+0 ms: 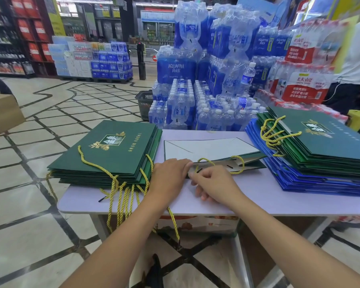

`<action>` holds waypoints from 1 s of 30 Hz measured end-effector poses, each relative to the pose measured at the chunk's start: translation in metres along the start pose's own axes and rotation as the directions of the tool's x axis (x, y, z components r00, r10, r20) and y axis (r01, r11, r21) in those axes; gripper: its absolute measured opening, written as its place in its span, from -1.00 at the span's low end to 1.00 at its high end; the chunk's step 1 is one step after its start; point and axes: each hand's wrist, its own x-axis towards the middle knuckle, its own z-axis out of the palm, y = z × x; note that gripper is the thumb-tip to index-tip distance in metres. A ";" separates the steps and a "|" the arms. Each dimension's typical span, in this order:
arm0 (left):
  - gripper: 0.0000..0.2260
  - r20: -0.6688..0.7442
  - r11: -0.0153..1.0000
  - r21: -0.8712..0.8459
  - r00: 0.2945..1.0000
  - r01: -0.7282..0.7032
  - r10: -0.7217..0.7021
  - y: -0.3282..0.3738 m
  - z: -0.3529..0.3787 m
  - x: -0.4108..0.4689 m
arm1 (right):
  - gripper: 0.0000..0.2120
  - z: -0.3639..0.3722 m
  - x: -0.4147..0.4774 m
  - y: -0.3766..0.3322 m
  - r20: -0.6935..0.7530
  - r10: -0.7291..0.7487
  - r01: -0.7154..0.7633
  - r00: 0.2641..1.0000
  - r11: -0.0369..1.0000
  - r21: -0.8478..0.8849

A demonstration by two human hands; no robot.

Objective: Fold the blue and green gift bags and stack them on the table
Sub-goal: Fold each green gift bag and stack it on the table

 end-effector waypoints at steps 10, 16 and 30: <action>-0.56 0.025 0.996 0.088 1.000 -0.007 0.005 0.004 -0.005 0.000 | -0.88 -0.050 0.036 0.015 -0.125 -0.439 0.213 0.889 0.641 -0.737; -0.65 0.039 0.993 0.116 0.999 -0.008 0.004 0.006 -0.008 -0.002 | -0.90 -0.096 0.059 -0.040 -0.042 -0.312 0.232 0.949 0.783 -0.577; -0.48 0.312 0.995 0.059 0.948 -0.083 0.061 0.010 -0.008 -0.006 | -0.47 -0.065 0.138 -0.028 0.003 -0.126 0.106 0.992 0.822 -0.560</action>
